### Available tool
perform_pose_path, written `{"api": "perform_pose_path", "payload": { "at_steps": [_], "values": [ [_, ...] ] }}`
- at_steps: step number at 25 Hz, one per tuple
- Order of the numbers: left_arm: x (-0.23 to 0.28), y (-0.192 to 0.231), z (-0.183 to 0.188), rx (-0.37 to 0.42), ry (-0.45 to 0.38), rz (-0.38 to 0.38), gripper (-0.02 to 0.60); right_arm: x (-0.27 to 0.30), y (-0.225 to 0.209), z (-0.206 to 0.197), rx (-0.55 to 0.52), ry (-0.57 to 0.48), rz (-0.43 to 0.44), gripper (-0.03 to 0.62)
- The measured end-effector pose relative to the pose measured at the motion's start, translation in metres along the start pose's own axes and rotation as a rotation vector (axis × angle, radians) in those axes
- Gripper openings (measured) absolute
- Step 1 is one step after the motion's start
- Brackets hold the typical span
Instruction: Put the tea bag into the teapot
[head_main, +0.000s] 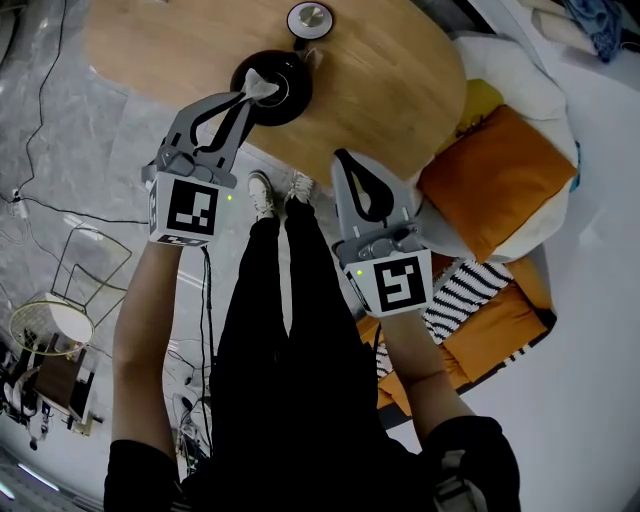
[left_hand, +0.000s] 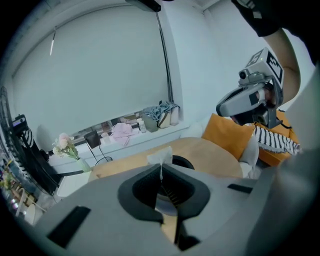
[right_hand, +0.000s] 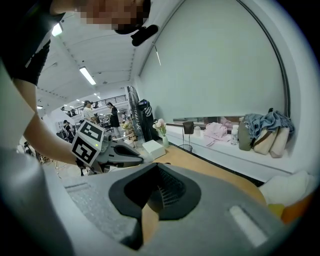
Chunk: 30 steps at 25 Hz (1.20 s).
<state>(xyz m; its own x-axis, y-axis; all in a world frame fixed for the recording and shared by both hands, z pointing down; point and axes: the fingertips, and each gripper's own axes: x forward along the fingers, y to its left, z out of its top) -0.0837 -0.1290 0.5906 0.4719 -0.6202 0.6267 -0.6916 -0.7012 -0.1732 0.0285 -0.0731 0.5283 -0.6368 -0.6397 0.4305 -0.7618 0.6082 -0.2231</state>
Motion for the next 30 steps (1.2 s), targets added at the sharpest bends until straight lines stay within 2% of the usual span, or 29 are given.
{"api": "perform_pose_path", "payload": {
  "at_steps": [5,10,14,25,30],
  "values": [
    [0.011,-0.003,-0.010,0.038,0.094,-0.036,0.008,0.004,-0.001,0.008,0.055,-0.043,-0.018,0.005],
    [0.019,-0.008,-0.012,0.079,0.162,-0.083,0.008,0.002,-0.002,-0.002,0.012,-0.004,-0.006,0.005],
    [0.023,-0.010,-0.016,0.144,0.217,-0.105,0.008,0.007,-0.003,0.011,0.086,-0.065,-0.030,0.005],
    [0.039,-0.013,-0.023,0.228,0.364,-0.196,0.008,0.008,-0.009,0.002,0.058,-0.032,-0.026,0.005],
    [0.040,-0.016,-0.028,0.313,0.454,-0.254,0.008,0.011,-0.012,0.007,0.095,-0.058,-0.039,0.005]
  ]
}}
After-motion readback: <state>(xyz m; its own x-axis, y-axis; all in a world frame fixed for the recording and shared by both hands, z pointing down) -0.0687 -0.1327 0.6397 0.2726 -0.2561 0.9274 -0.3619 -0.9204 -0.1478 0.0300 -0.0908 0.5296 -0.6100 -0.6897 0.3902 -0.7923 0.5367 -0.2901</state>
